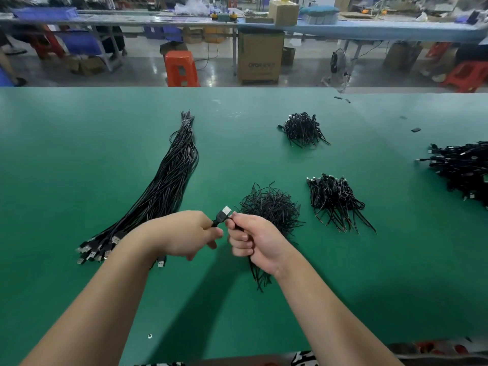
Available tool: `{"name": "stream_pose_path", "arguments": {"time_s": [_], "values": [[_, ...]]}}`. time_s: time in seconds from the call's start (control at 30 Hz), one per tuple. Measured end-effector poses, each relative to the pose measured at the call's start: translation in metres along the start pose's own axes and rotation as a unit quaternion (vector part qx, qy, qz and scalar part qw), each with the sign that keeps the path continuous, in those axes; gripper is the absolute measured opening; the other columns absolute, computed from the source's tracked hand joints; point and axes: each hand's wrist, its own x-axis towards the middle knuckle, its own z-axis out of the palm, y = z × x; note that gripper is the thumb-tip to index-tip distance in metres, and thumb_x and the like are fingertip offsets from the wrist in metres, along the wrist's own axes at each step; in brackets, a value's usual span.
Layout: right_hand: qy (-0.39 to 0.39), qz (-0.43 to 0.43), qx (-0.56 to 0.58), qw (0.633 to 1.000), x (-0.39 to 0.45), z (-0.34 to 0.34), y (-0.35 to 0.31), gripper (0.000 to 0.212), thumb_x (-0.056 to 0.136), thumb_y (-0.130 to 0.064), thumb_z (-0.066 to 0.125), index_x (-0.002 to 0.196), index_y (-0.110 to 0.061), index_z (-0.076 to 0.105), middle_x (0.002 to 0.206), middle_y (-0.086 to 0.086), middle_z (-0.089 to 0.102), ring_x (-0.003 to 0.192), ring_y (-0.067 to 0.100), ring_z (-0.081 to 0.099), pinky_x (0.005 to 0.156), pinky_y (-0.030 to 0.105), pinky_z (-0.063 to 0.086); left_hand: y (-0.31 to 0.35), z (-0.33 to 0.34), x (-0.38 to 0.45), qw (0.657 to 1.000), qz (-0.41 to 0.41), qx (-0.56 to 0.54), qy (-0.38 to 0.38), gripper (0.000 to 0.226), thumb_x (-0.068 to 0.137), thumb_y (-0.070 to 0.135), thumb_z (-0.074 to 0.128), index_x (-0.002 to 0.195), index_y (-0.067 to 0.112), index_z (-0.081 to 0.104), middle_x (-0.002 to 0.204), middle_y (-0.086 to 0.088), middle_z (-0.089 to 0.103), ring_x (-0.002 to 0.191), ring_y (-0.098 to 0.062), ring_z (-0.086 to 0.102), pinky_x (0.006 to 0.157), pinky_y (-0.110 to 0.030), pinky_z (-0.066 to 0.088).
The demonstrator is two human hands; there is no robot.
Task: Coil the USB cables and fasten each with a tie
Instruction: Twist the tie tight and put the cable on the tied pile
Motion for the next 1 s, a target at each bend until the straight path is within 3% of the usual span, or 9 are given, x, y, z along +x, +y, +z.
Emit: {"name": "stream_pose_path", "arguments": {"time_s": [0.17, 0.23, 0.3, 0.4, 0.57, 0.67, 0.83, 0.93, 1.0], "values": [[-0.010, -0.035, -0.022, 0.999, -0.004, 0.002, -0.007, 0.030, 0.106, -0.025, 0.045, 0.080, -0.019, 0.058, 0.060, -0.004, 0.031, 0.047, 0.008, 0.018, 0.043, 0.020, 0.018, -0.011, 0.014, 0.018, 0.989, 0.020, -0.007, 0.148, 0.034, 0.105, 0.039, 0.042, 0.112, 0.019, 0.069, 0.100, 0.003, 0.074, 0.082, -0.016, 0.068, 0.081, -0.033, 0.056], [-0.021, -0.042, -0.006, 0.999, -0.005, 0.006, -0.007, 0.030, 0.106, -0.026, 0.044, 0.081, -0.018, 0.058, 0.060, -0.004, 0.030, 0.047, 0.008, 0.020, 0.044, 0.020, 0.018, -0.015, 0.021, 0.024, 0.956, 0.112, -0.207, 0.172, 0.028, 0.105, 0.036, 0.043, 0.121, 0.029, 0.065, 0.118, 0.006, 0.071, 0.109, -0.011, 0.067, 0.100, -0.028, 0.050], [-0.035, -0.048, -0.011, 0.998, -0.007, 0.012, -0.005, 0.030, 0.106, -0.028, 0.044, 0.081, -0.017, 0.057, 0.058, -0.006, 0.032, 0.048, 0.008, 0.021, 0.044, 0.020, 0.019, -0.015, 0.028, 0.030, 0.872, 0.191, -0.411, 0.184, 0.039, 0.099, 0.038, 0.042, 0.129, 0.022, 0.059, 0.124, 0.001, 0.070, 0.119, -0.011, 0.064, 0.103, -0.023, 0.047], [0.032, -0.083, -0.182, 0.979, -0.008, 0.023, -0.001, 0.029, 0.108, -0.022, 0.043, 0.082, -0.017, 0.056, 0.058, -0.007, 0.038, 0.049, 0.007, 0.028, 0.047, 0.018, 0.026, -0.010, 0.031, 0.037, 0.749, 0.224, -0.586, 0.214, 0.047, 0.096, 0.039, 0.042, 0.121, 0.004, 0.061, 0.112, -0.013, 0.074, 0.117, -0.027, 0.066, 0.095, -0.028, 0.053], [0.165, -0.202, -0.496, 0.828, -0.006, 0.026, 0.001, 0.026, 0.106, -0.018, 0.045, 0.083, -0.018, 0.057, 0.069, -0.002, 0.058, 0.058, 0.007, 0.046, 0.063, 0.029, 0.042, 0.000, 0.021, 0.037, 0.634, 0.222, -0.718, 0.185, 0.033, 0.102, 0.029, 0.041, 0.103, 0.001, 0.058, 0.063, 0.002, 0.056, 0.079, -0.023, 0.070, 0.071, -0.030, 0.058], [0.158, -0.173, -0.490, 0.840, -0.004, 0.026, 0.002, 0.025, 0.105, -0.019, 0.046, 0.083, -0.023, 0.057, 0.076, -0.003, 0.068, 0.066, 0.013, 0.058, 0.072, 0.034, 0.050, 0.004, 0.019, 0.035, 0.629, 0.222, -0.724, 0.173, 0.027, 0.098, 0.029, 0.048, 0.102, 0.005, 0.060, 0.061, 0.006, 0.044, 0.057, -0.012, 0.050, 0.053, -0.023, 0.046], [0.139, -0.161, -0.486, 0.848, -0.005, 0.025, 0.000, 0.028, 0.094, -0.007, 0.049, 0.096, -0.034, 0.058, 0.087, -0.009, 0.069, 0.077, 0.008, 0.065, 0.078, 0.026, 0.053, 0.001, 0.023, 0.033, 0.676, 0.230, -0.683, 0.155, 0.028, 0.094, 0.031, 0.057, 0.086, 0.011, 0.075, 0.062, 0.005, 0.040, 0.056, -0.013, 0.045, 0.051, -0.024, 0.042], [0.104, -0.160, -0.346, 0.919, -0.003, 0.031, -0.003, 0.047, 0.086, -0.003, 0.058, 0.100, -0.048, 0.055, 0.086, -0.013, 0.054, 0.070, 0.022, 0.054, 0.080, 0.051, 0.052, 0.003, 0.027, 0.031, 0.710, 0.232, -0.648, 0.149, 0.028, 0.090, 0.036, 0.060, 0.084, 0.012, 0.074, 0.060, 0.003, 0.047, 0.060, -0.018, 0.055, 0.059, -0.036, 0.046], [0.092, -0.172, -0.264, 0.945, -0.001, 0.032, -0.004, 0.045, 0.088, -0.002, 0.068, 0.100, -0.044, 0.061, 0.087, -0.003, 0.048, 0.073, 0.023, 0.044, 0.071, 0.047, 0.046, 0.003, 0.027, 0.029, 0.726, 0.233, -0.632, 0.139, 0.031, 0.091, 0.036, 0.059, 0.084, 0.008, 0.071, 0.062, -0.001, 0.059, 0.068, -0.024, 0.065, 0.065, -0.043, 0.053]]}}
